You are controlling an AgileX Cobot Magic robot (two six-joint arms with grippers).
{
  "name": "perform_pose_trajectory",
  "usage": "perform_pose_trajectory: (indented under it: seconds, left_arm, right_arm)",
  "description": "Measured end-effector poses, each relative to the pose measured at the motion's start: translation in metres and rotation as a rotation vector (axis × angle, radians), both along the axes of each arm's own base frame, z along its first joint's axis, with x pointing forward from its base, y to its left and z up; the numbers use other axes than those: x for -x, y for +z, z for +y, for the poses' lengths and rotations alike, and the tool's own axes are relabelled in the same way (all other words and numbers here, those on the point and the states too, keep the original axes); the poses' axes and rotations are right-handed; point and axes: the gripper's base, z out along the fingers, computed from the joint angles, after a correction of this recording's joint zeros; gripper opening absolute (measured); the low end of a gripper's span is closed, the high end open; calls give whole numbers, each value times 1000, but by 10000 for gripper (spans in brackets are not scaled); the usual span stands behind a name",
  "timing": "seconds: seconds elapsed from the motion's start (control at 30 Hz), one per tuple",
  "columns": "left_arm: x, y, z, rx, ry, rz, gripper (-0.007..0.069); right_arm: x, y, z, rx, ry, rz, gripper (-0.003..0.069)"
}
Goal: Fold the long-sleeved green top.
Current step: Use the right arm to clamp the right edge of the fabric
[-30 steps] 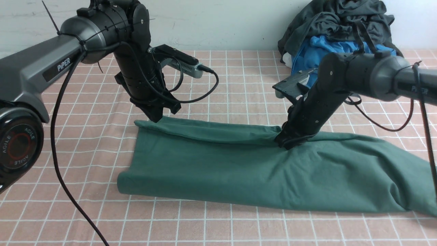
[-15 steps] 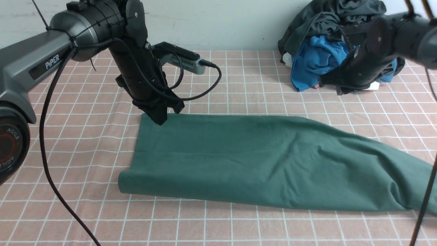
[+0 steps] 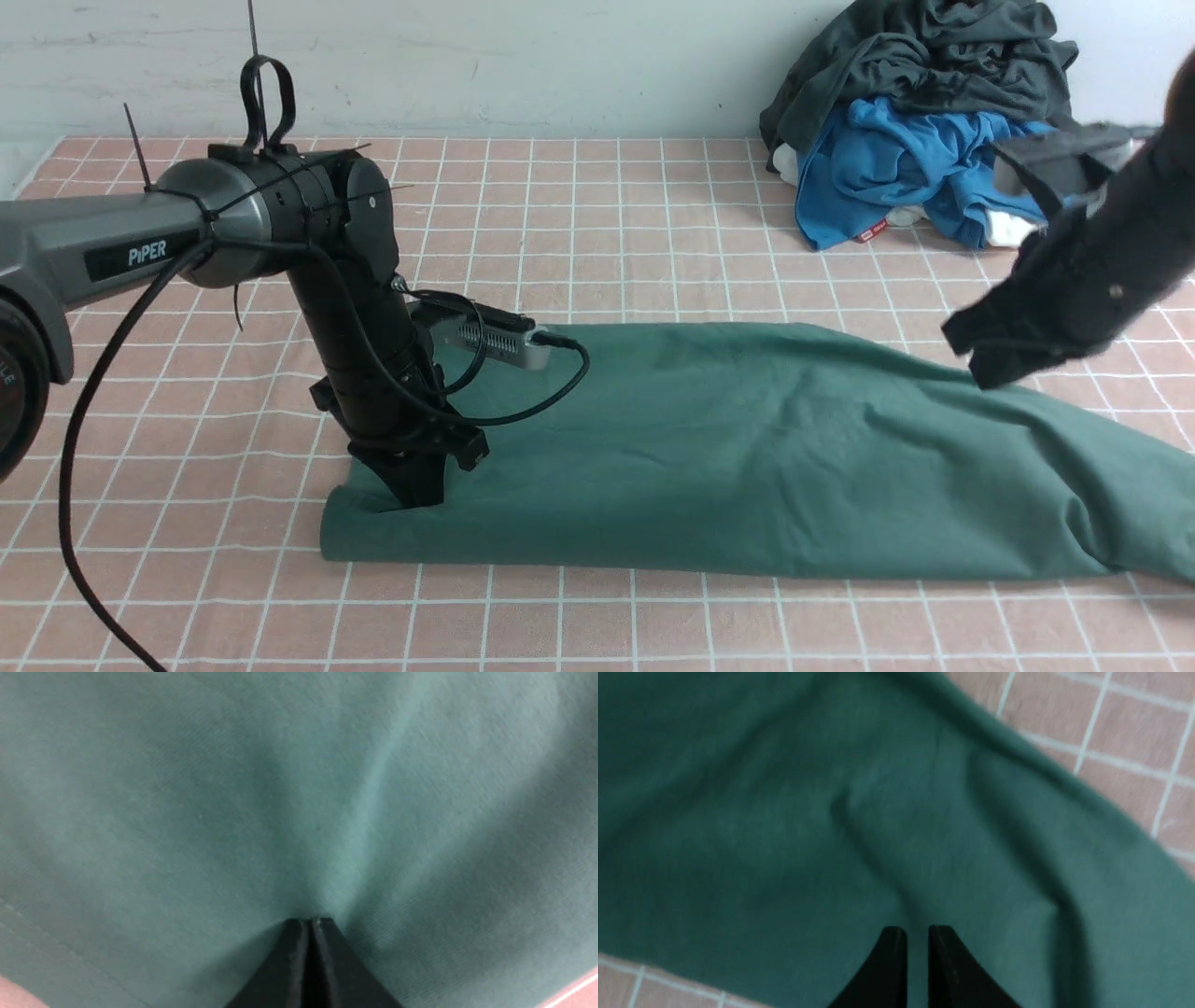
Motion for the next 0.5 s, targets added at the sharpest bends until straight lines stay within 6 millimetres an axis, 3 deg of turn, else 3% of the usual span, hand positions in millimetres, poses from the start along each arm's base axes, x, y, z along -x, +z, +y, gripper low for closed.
perform_pose_trajectory:
  seconds: [0.1, 0.23, 0.37, 0.5]
  left_arm:
    - [1, 0, 1, -3, -4, -6, -4]
    - [0, 0, 1, -11, -12, -12, -4]
    - [-1, -1, 7, -13, 2, -11, -4]
    - [-3, -1, 21, -9, 40, -2, -4]
  right_arm:
    - [29, -31, -4, 11, -14, 85, 69]
    - [50, -64, -16, 81, -55, 151, 69]
    - [52, -74, -39, 158, -159, 118, 69]
    - [41, -81, -83, 227, -327, 49, 69]
